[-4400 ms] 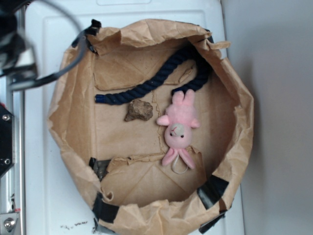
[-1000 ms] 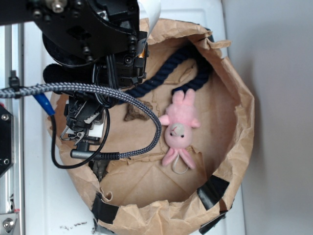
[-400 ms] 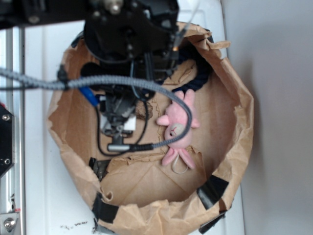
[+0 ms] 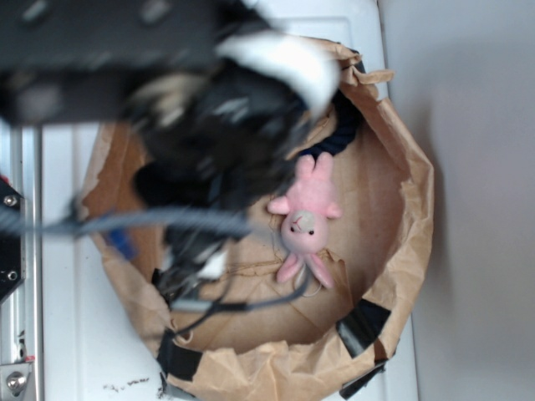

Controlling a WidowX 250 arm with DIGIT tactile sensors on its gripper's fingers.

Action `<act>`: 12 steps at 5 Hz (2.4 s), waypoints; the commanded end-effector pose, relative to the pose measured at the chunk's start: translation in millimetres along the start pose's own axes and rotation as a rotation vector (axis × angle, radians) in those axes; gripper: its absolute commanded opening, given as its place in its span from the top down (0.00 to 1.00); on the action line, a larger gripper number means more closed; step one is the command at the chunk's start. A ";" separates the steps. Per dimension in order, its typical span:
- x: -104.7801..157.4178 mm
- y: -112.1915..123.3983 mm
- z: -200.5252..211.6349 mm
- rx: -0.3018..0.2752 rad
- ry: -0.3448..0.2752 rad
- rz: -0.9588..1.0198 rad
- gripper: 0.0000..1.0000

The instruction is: Grab the rock.

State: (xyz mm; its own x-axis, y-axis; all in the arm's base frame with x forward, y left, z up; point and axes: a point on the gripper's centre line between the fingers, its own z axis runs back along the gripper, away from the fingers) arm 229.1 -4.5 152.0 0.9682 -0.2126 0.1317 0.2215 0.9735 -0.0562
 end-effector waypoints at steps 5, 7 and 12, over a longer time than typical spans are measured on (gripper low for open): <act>4.2 -4.7 -14.1 -0.024 -0.049 -0.093 0.00; 12.1 -5.9 -34.3 0.002 -0.027 -0.087 0.00; 65.3 49.7 -85.6 -0.045 -0.011 -0.101 0.00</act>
State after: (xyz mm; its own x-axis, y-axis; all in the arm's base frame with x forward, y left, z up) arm 305.9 13.6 59.0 0.9466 -0.3056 0.1030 0.3167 0.9412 -0.1181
